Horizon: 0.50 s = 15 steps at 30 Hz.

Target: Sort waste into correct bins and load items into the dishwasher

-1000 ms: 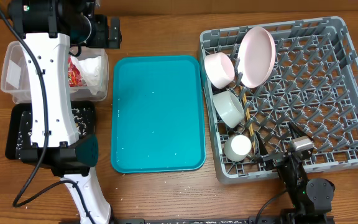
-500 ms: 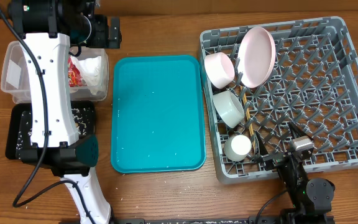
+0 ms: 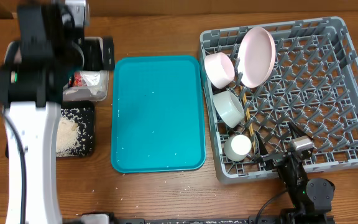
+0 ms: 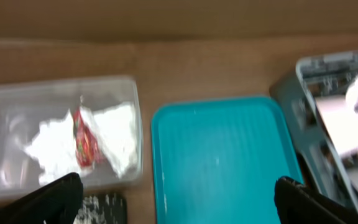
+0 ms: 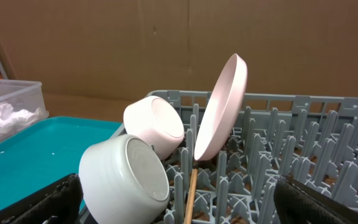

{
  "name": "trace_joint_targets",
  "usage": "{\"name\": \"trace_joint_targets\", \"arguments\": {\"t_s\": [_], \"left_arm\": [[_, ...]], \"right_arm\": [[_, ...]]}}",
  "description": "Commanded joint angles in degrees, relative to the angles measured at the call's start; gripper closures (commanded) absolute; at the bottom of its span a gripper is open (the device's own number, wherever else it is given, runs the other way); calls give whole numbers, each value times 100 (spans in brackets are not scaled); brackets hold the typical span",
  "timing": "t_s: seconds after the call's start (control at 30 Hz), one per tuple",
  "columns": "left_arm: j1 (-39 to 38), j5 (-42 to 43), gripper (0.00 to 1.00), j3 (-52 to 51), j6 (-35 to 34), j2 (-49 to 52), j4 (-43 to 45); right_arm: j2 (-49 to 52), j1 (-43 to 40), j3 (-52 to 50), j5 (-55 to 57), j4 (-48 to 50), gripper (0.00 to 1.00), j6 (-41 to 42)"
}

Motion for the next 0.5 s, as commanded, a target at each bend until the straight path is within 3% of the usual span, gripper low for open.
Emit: {"name": "trace_joint_targets", "arguments": {"t_s": [0.0, 0.13, 0.27, 0.47], "left_arm": [[-11, 55, 0, -1945, 90, -1167, 1141], [-11, 57, 0, -3770, 90, -2400, 2518], [-11, 0, 0, -5949, 120, -3923, 4647], [-11, 61, 0, -7971, 111, -5261, 6428]], "right_arm": [[-57, -20, -61, -26, 37, 0, 15], [-57, -20, -61, -26, 37, 0, 15], [-57, -20, -61, -26, 37, 0, 15], [-57, -20, -61, -26, 37, 0, 15]]}}
